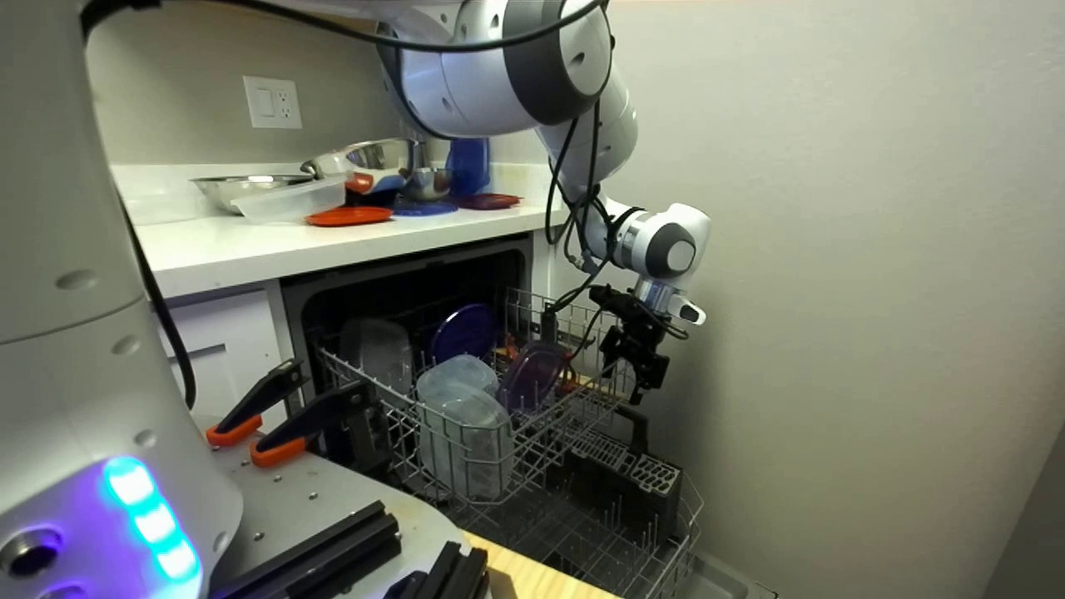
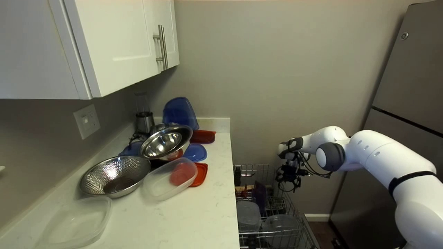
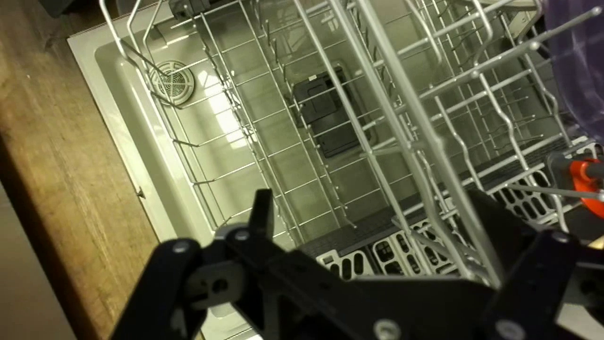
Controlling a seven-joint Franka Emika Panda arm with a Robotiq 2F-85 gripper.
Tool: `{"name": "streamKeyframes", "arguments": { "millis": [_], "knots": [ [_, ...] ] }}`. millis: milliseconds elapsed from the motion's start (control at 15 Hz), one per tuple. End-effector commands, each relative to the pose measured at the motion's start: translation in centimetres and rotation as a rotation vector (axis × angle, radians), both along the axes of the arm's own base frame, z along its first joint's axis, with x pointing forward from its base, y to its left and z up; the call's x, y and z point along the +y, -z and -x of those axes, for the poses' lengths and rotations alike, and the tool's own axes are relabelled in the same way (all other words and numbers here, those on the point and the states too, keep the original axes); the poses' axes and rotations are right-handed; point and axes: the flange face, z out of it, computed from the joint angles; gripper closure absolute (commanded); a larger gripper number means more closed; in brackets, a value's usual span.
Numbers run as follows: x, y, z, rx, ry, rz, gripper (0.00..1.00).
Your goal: Pull the top rack of the dishwasher out
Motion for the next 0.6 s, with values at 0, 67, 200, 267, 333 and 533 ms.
{"name": "streamKeyframes", "arguments": {
  "millis": [0,67,200,267,333,533],
  "knots": [
    [-5.1,-1.0,0.5,-0.027,0.111,0.063,0.0],
    [-5.8,-1.0,0.8,-0.024,0.12,0.066,0.0],
    [-6.8,-0.8,1.2,-0.02,0.137,0.076,0.0],
    [-7.1,-0.8,1.3,-0.018,0.147,0.082,0.0],
    [-7.4,-0.8,1.4,-0.016,0.156,0.087,0.0],
    [-8.6,-1.1,1.8,-0.006,0.186,0.107,0.0]
  ]
}}
